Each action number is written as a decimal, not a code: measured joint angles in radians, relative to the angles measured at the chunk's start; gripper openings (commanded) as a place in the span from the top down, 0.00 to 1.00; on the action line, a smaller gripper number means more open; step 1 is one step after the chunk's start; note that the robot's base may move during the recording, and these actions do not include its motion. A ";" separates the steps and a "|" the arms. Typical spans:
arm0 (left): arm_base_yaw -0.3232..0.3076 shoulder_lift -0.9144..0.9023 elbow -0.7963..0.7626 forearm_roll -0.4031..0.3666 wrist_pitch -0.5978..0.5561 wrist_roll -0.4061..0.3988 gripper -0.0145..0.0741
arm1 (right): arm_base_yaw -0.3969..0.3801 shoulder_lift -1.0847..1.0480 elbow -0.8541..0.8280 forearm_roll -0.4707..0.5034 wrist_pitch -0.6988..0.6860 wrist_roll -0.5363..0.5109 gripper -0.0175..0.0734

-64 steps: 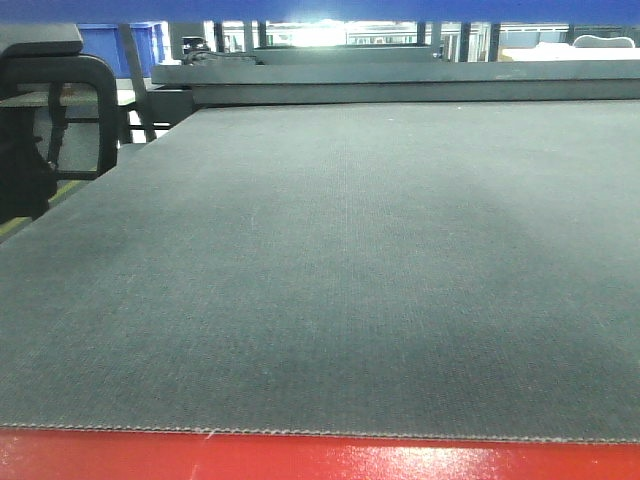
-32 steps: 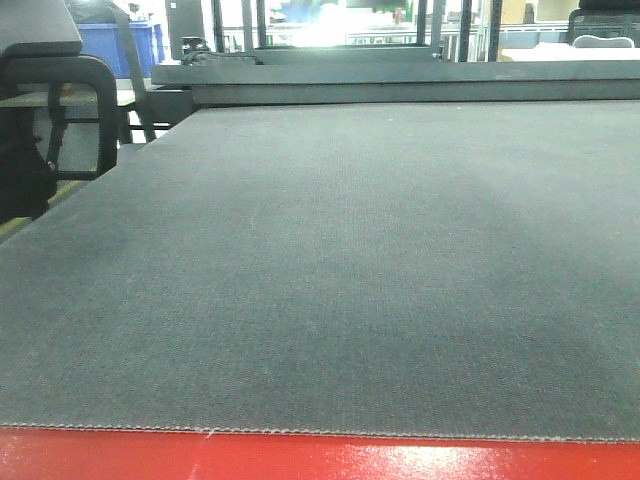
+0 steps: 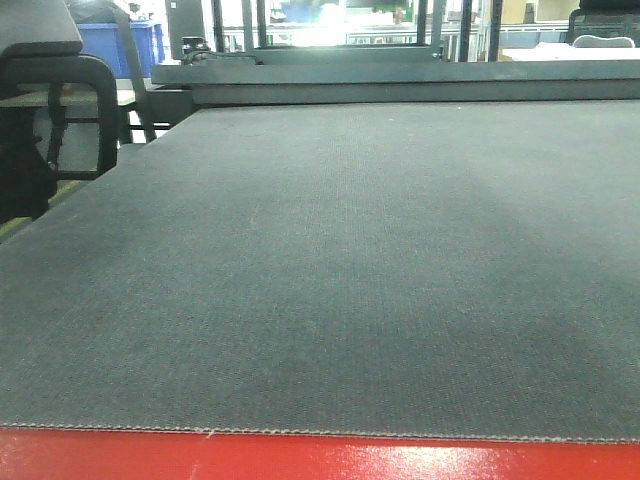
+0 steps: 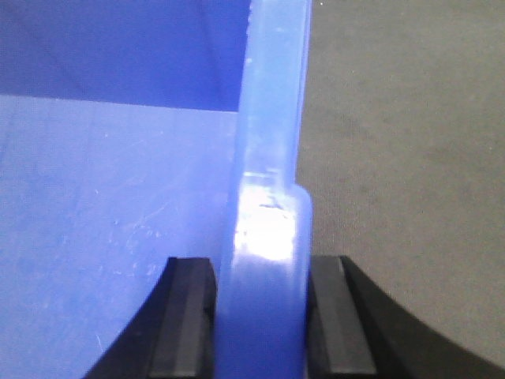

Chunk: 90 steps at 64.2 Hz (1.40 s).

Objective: Move blue bin to conveyor side
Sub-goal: 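Move the held blue bin forward over the dark table surface, then lower the blue bin onto the table with both grippers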

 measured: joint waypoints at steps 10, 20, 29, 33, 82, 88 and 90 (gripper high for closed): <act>0.000 0.047 -0.002 -0.018 0.081 0.000 0.86 | 0.000 0.034 0.000 -0.027 0.029 -0.002 0.90; 0.000 0.136 0.008 -0.029 0.109 -0.002 0.86 | 0.000 0.099 0.000 -0.050 0.044 -0.002 0.90; 0.000 0.199 0.058 -0.029 0.092 0.009 0.86 | 0.000 0.141 0.036 -0.063 0.013 -0.004 0.90; 0.000 0.219 0.091 -0.029 0.083 0.017 0.86 | 0.000 0.147 0.077 -0.067 -0.020 -0.007 0.90; -0.241 0.432 0.229 0.381 -0.011 -0.145 0.86 | -0.008 0.204 0.449 -0.108 -0.382 -0.009 0.90; -0.242 0.455 0.229 0.385 -0.013 -0.168 0.86 | -0.011 0.231 0.458 -0.112 -0.396 -0.009 0.90; -0.242 0.464 0.229 0.386 -0.014 -0.170 0.86 | -0.011 0.238 0.458 -0.112 -0.397 -0.009 0.90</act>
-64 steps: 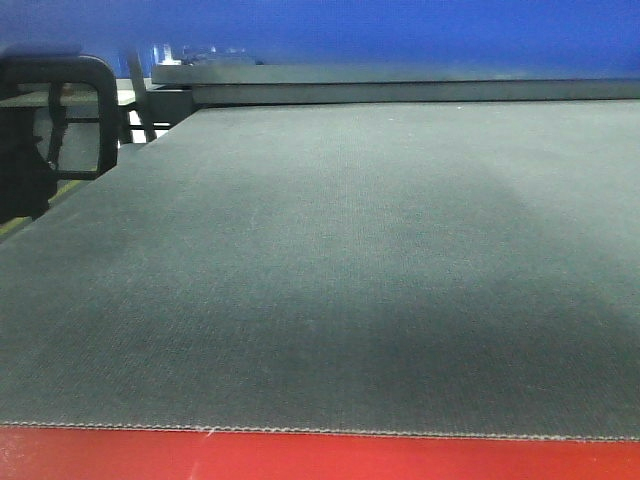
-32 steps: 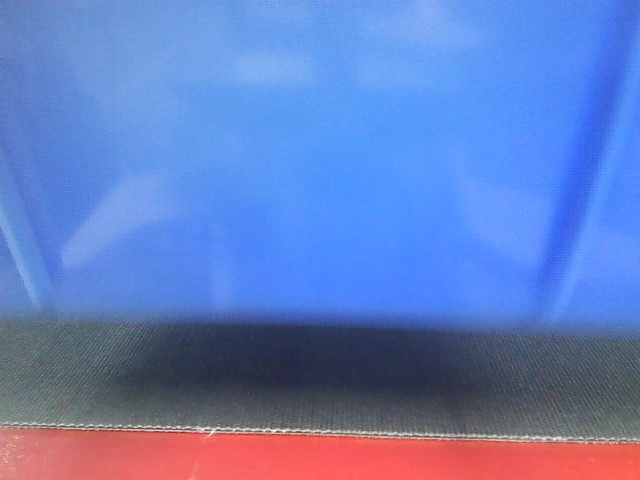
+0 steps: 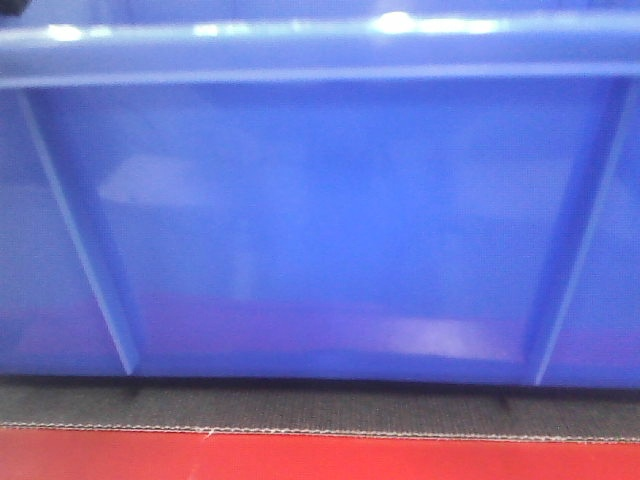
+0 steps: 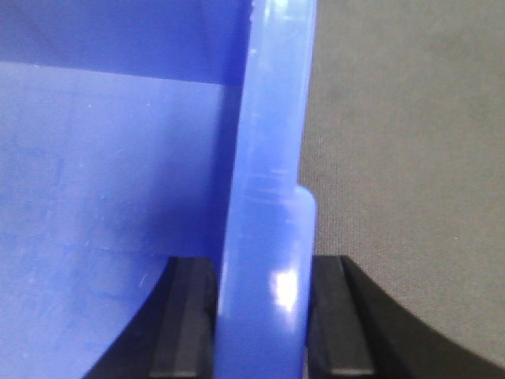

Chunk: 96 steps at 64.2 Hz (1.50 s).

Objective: Move blue bin to conveyor side
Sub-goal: 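Lower the blue bin onto the table with both grippers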

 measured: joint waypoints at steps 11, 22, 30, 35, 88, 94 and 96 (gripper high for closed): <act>0.000 0.037 0.000 -0.002 -0.002 -0.007 0.86 | 0.000 0.034 0.002 -0.003 -0.001 0.000 0.90; 0.000 0.048 0.000 -0.015 -0.005 -0.008 0.86 | 0.000 0.038 0.007 -0.014 -0.007 0.000 0.90; 0.000 0.052 0.000 -0.017 -0.007 -0.008 0.86 | 0.000 0.041 0.009 -0.019 -0.015 0.000 0.90; 0.000 0.059 0.000 -0.017 -0.012 -0.008 0.86 | 0.000 0.049 0.009 -0.019 -0.020 0.000 0.90; -0.007 0.070 -0.037 -0.078 -0.118 -0.012 0.32 | 0.002 0.086 -0.138 0.012 -0.030 -0.006 0.57; -0.007 0.046 -0.073 -0.053 -0.106 -0.012 0.36 | 0.002 0.072 -0.200 0.014 0.013 -0.006 0.68; -0.007 0.035 -0.088 -0.043 -0.097 -0.012 0.40 | 0.002 0.066 -0.222 0.014 0.027 -0.006 0.71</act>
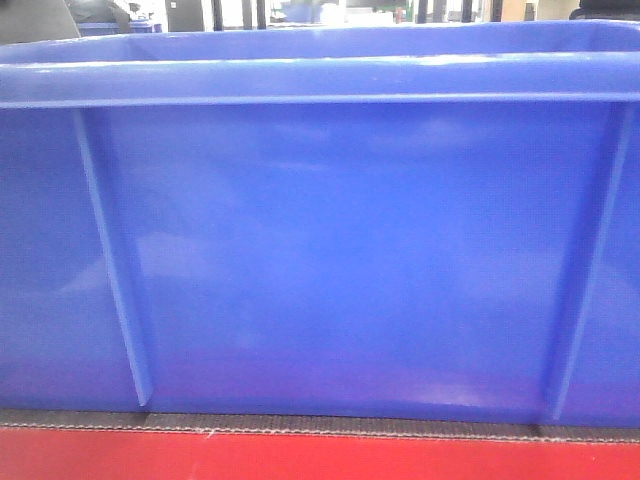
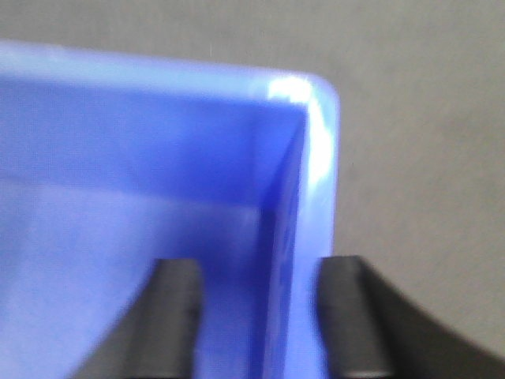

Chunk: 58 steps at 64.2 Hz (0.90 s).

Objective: Move blue bin to conveyor side
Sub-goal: 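Lower the blue bin onto the table with both grippers, then open both grippers and lift them off the bin walls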

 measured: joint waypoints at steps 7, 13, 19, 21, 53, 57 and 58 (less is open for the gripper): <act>0.000 -0.038 -0.062 0.038 0.035 0.000 0.62 | 0.000 -0.026 -0.085 0.000 0.036 0.000 0.84; 0.000 -0.073 -0.105 0.052 0.042 0.000 0.82 | 0.000 -0.046 -0.156 0.000 0.046 0.000 0.91; 0.000 -0.107 -0.131 0.061 0.012 0.000 0.85 | 0.000 -0.062 -0.224 0.000 0.046 0.000 0.90; 0.000 -0.115 -0.133 0.064 -0.008 0.000 0.84 | 0.000 -0.066 -0.244 0.000 0.046 0.000 0.90; 0.000 -0.273 -0.070 0.047 -0.078 0.000 0.84 | 0.000 -0.233 -0.249 -0.025 0.041 -0.002 0.91; 0.000 -0.317 -0.013 0.045 -0.112 0.000 0.84 | 0.000 -0.285 -0.157 -0.049 0.009 -0.005 0.91; 0.000 -0.328 0.001 0.045 -0.127 0.000 0.84 | 0.000 -0.305 -0.123 -0.057 -0.004 -0.006 0.91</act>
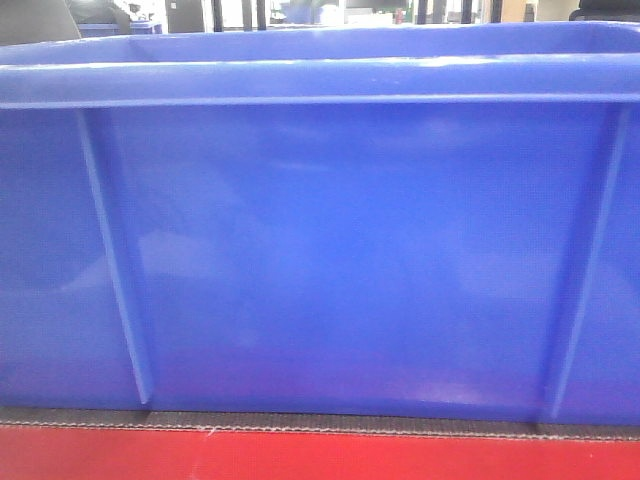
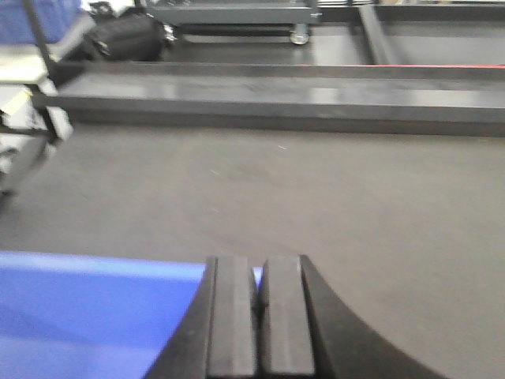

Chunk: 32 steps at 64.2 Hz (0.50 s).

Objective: Move blue bin to conveyor side
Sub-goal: 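Open both grippers and lift them off the bin walls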

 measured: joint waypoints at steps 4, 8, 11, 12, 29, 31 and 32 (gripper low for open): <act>0.000 -0.048 0.074 -0.001 -0.045 0.000 0.84 | 0.000 -0.063 0.094 -0.019 -0.042 -0.002 0.91; 0.000 -0.099 0.154 -0.003 -0.102 0.000 0.84 | 0.000 -0.121 0.199 -0.027 -0.102 -0.002 0.91; 0.000 -0.132 0.218 -0.004 -0.146 0.000 0.84 | 0.000 -0.179 0.277 -0.028 -0.155 -0.004 0.91; 0.000 -0.144 0.237 -0.004 -0.158 0.000 0.84 | 0.000 -0.194 0.298 -0.028 -0.170 -0.004 0.91; 0.000 -0.353 0.597 -0.008 -0.401 0.000 0.85 | 0.000 -0.463 0.649 -0.030 -0.414 -0.005 0.91; 0.000 -0.380 0.633 -0.008 -0.430 0.000 0.85 | 0.000 -0.488 0.680 -0.030 -0.428 -0.005 0.91; 0.000 -0.391 0.659 -0.008 -0.450 0.000 0.85 | 0.000 -0.506 0.701 -0.030 -0.436 -0.005 0.91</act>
